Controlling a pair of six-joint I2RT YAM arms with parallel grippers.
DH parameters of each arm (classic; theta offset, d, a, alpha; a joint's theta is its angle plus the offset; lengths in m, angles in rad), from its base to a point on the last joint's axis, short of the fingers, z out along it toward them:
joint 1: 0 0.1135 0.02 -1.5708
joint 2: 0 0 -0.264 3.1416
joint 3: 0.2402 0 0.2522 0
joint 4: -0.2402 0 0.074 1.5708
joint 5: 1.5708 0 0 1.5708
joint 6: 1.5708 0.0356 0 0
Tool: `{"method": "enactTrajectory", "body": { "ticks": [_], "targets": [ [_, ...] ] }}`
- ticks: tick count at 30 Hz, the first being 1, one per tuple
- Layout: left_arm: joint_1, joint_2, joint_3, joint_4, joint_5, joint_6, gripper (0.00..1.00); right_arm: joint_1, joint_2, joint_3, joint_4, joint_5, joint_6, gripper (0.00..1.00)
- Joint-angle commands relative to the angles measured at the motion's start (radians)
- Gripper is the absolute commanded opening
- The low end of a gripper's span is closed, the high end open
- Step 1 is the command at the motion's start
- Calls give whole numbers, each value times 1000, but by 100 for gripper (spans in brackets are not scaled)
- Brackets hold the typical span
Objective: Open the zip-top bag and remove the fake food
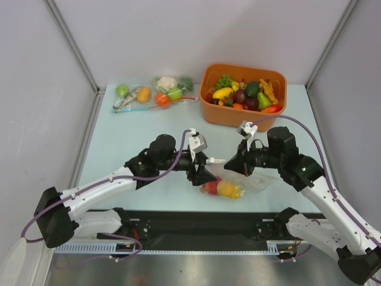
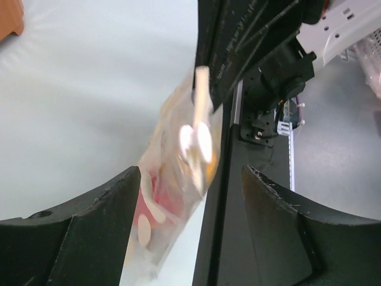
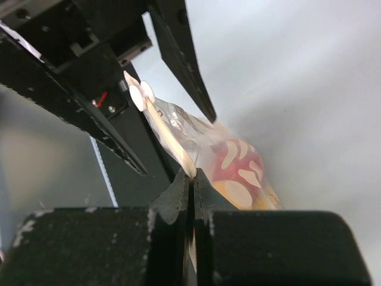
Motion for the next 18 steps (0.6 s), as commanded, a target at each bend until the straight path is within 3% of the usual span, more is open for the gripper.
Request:
{"method": "enactTrajectory", "body": {
  "ticks": [1,4,7,8,10,14,16,17,18],
  "targets": [
    [5,22,5,134,18,-51,74,-4,-7,6,73,-59,52,0],
    [5,51,5,194,6,-86,71,-4,-9,3,76,-54,61,0],
    [5,83,20,207,5,-105,43,-6,-9,-9,79,-50,75,0],
    [5,91,25,207,6,-108,26,-6,-9,-12,79,-50,78,0],
    [5,112,36,204,21,-117,4,-6,-4,-15,70,-45,81,0],
    [5,161,74,182,81,-117,0,-6,2,-6,41,-18,81,0],
    [5,181,111,132,109,-90,0,-6,-1,-2,30,2,83,6],
    [5,192,135,118,115,-79,0,-7,-4,0,18,10,81,10],
    [5,196,143,104,120,-71,0,-9,-10,6,9,21,80,28]
  ]
}}
